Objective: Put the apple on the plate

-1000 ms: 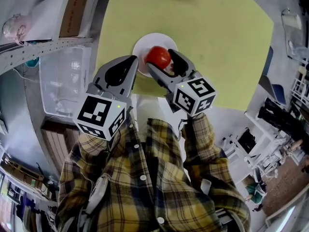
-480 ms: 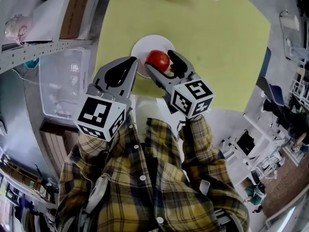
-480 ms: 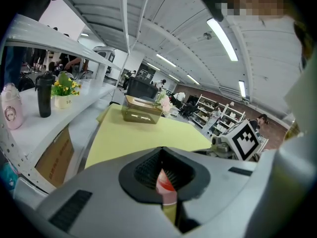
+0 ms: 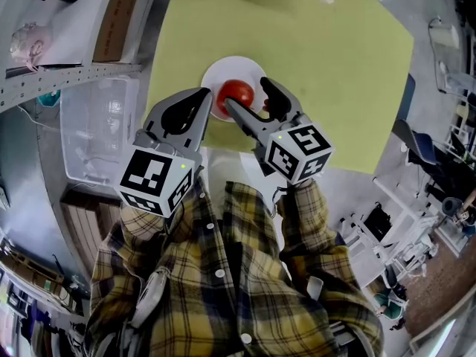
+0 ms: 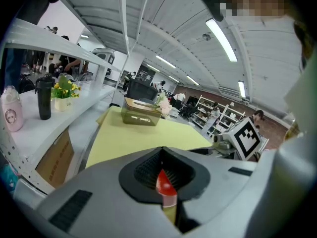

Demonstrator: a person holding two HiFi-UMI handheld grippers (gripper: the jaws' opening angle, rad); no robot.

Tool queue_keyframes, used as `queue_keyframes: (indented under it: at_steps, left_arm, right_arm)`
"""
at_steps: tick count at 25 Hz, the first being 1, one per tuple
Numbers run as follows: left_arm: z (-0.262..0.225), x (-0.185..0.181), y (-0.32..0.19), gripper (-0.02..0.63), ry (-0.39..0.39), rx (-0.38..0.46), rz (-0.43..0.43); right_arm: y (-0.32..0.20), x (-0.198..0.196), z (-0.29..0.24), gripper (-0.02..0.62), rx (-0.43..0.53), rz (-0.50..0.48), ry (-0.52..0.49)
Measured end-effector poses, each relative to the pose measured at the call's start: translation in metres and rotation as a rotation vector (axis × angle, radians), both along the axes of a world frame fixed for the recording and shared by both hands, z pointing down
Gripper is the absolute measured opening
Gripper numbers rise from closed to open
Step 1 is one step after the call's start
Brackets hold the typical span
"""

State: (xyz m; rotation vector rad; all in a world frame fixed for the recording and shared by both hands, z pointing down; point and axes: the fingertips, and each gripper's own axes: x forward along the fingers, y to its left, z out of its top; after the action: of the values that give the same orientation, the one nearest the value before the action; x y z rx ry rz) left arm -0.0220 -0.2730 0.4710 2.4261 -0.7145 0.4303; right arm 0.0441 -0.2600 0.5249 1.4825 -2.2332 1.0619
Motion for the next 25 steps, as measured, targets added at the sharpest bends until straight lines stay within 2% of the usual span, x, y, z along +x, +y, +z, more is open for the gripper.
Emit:
queue_keyframes:
  at_steps: [7, 13, 25]
  left_arm:
    - [-0.016, 0.003, -0.006, 0.006, 0.016, 0.038, -0.007]
    - [-0.053, 0.003, -0.006, 0.006, 0.04, 0.098, -0.003]
    - [-0.142, 0.013, -0.005, 0.006, 0.113, 0.241, 0.025]
  right_arm:
    - [-0.006, 0.001, -0.037, 0.345, 0.076, 0.005, -0.044]
    - [-0.004, 0.003, -0.09, 0.223, 0.196, 0.021, -0.003]
    - [0.014, 0.007, -0.221, 0.103, 0.42, 0.074, -0.011]
